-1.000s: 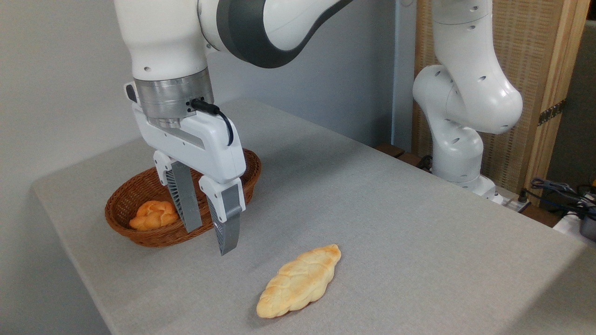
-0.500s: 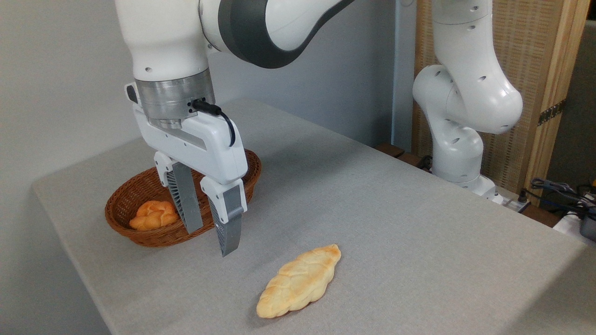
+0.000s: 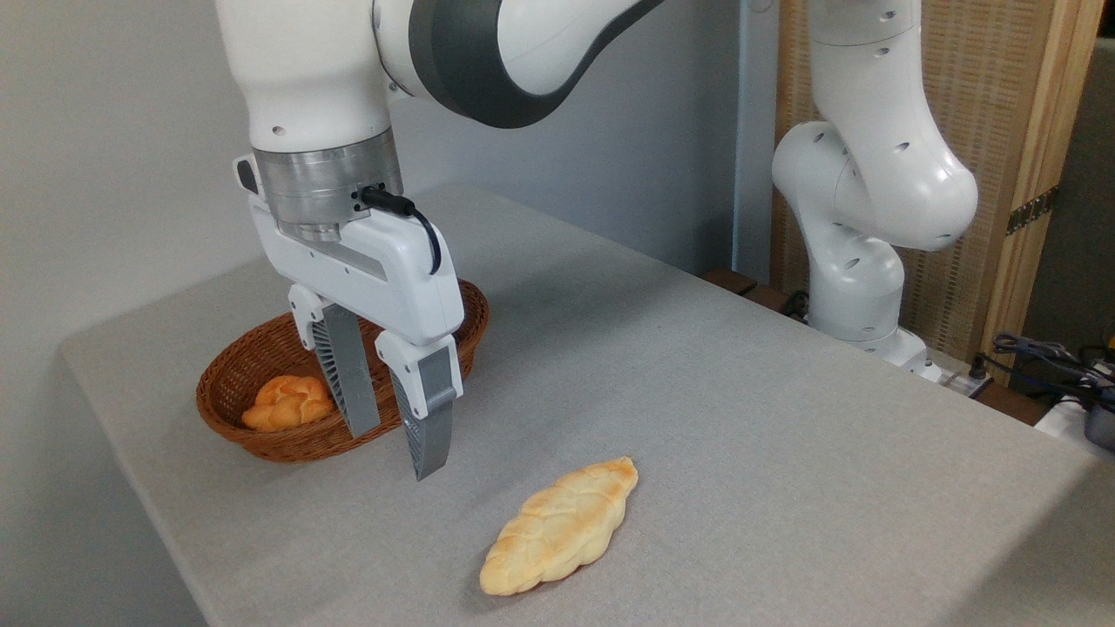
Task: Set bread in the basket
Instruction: 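Move the gripper over the golden flat bread and lower it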
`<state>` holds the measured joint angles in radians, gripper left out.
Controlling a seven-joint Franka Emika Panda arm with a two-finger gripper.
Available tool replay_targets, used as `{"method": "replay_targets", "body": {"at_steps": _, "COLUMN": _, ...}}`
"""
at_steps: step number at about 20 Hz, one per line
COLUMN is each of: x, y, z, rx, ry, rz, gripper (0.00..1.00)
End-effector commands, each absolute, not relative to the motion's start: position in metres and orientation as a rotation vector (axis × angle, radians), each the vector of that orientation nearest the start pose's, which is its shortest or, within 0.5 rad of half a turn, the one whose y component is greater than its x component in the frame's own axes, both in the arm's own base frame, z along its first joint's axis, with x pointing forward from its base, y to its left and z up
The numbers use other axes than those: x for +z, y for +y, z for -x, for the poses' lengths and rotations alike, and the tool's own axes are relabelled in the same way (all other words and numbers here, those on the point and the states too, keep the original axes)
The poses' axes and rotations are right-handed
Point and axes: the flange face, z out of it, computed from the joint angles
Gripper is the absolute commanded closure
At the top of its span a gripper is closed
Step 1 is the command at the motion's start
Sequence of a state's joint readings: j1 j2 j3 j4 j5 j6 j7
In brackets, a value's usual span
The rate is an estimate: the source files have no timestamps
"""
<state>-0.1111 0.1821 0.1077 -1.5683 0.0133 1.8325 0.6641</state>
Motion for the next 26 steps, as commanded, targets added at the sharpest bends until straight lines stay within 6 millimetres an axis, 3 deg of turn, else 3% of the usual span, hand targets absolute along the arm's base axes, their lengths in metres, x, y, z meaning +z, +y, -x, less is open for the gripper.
{"method": "replay_targets", "body": {"at_steps": 1, "x": 0.544, "y": -0.004, "z": -0.622, "rx": -0.073, "ry": 1.039, "rz": 2.897, "gripper": 0.0}}
{"method": "replay_targets", "body": {"at_steps": 9, "x": 0.543, "y": -0.003, "z": -0.622, "rx": -0.069, "ry": 1.037, "rz": 2.9, "gripper": 0.0}}
{"method": "replay_targets", "body": {"at_steps": 14, "x": 0.525, "y": -0.008, "z": -0.62, "rx": 0.014, "ry": 1.065, "rz": 2.92, "gripper": 0.0}}
{"method": "replay_targets", "body": {"at_steps": 21, "x": 0.467, "y": -0.003, "z": -0.609, "rx": 0.249, "ry": 1.174, "rz": 2.913, "gripper": 0.0}}
{"method": "replay_targets", "body": {"at_steps": 23, "x": 0.445, "y": 0.013, "z": -0.614, "rx": 0.313, "ry": 1.163, "rz": 2.9, "gripper": 0.0}}
{"method": "replay_targets", "body": {"at_steps": 26, "x": 0.43, "y": 0.023, "z": -0.617, "rx": 0.361, "ry": 1.169, "rz": 2.852, "gripper": 0.0}}
